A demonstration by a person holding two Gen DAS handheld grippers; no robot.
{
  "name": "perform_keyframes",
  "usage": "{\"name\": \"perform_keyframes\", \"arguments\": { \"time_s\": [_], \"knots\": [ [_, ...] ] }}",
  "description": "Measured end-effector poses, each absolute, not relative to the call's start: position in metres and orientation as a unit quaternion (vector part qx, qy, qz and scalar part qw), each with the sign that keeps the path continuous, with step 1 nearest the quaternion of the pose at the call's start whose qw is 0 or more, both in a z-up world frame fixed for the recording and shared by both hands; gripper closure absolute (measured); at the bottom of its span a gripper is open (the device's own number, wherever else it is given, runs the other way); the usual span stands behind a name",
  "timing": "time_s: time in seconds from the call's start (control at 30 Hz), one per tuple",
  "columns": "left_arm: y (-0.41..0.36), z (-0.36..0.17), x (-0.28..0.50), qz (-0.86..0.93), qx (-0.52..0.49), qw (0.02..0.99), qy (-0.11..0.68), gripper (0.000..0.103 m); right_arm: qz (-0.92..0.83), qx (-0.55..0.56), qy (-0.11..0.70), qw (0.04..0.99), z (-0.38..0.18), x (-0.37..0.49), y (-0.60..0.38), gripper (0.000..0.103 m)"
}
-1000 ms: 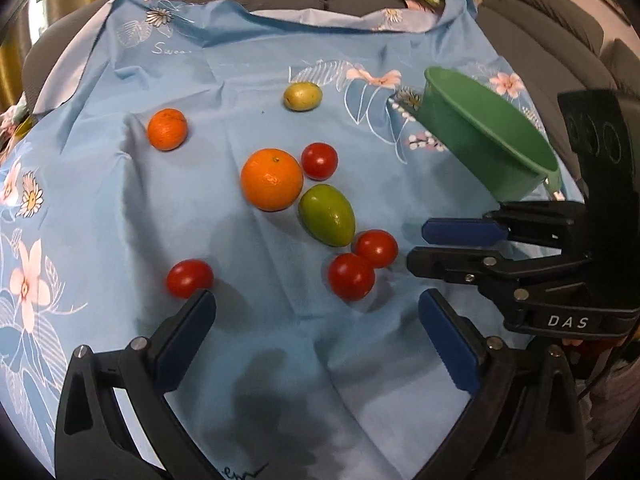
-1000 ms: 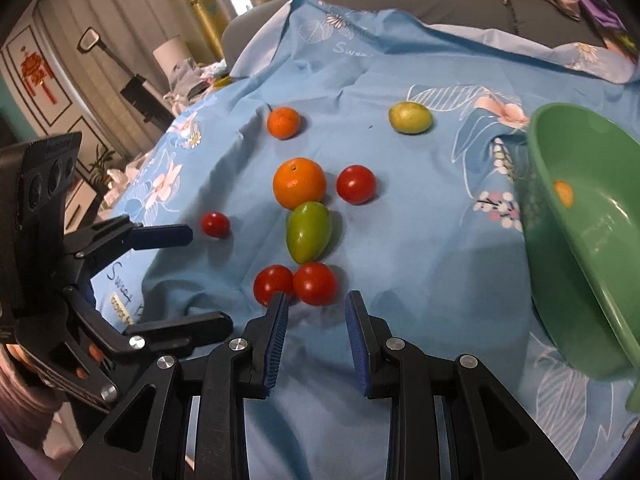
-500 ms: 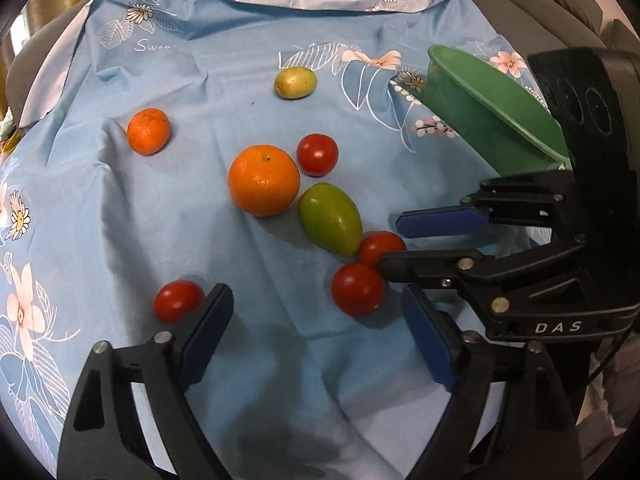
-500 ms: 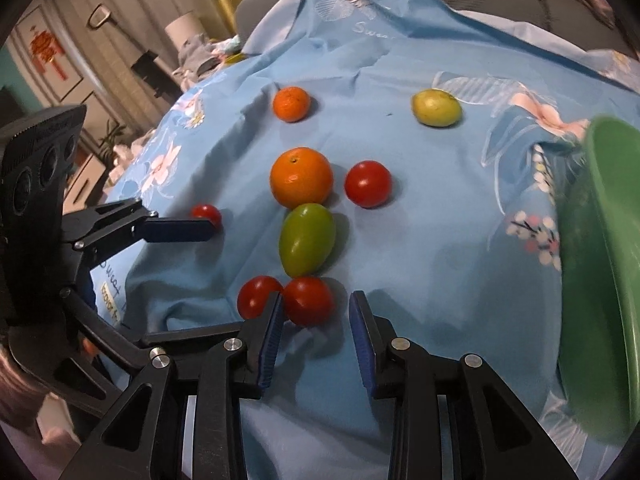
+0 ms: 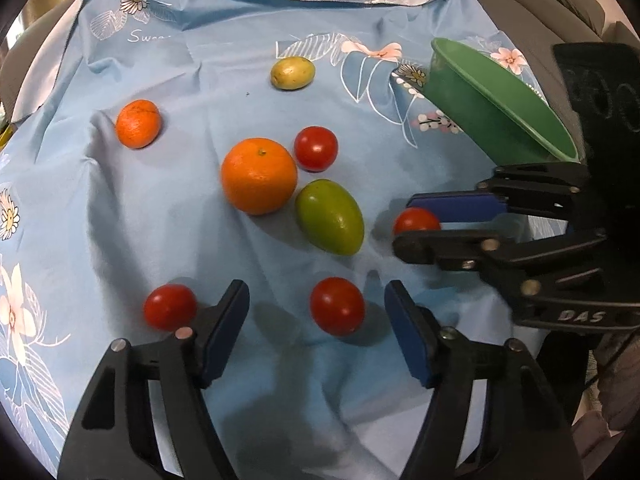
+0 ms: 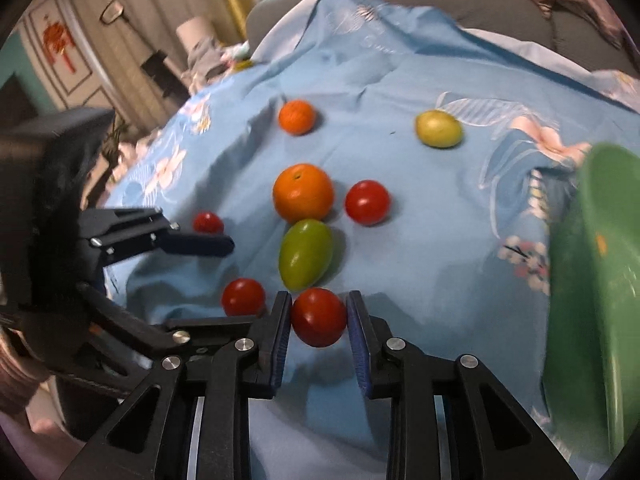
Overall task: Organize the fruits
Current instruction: 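Grasp a red cherry tomato with the left tool while the right tool grasps another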
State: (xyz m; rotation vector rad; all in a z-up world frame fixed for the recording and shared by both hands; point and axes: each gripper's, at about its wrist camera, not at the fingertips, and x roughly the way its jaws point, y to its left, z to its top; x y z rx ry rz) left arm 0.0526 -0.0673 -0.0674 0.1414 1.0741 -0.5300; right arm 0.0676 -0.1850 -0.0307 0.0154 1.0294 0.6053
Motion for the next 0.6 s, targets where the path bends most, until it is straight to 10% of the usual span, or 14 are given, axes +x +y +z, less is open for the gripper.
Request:
{"name": "perform_keyframes", "arguments": {
  "time_s": [0.4,0.6],
  "knots": [
    [-0.07,-0.072,0.054,-0.221,0.078,0.829,0.508,0.077,0.275,0.062,0.464,0.84,-0.022,0.056,-0.205,0.073],
    [-0.064,-0.072,0.052,-0.218,0.066,0.83,0.509,0.076,0.272,0.067,0.457,0.844,-0.018,0.054,-0.207,0.073]
  ]
}}
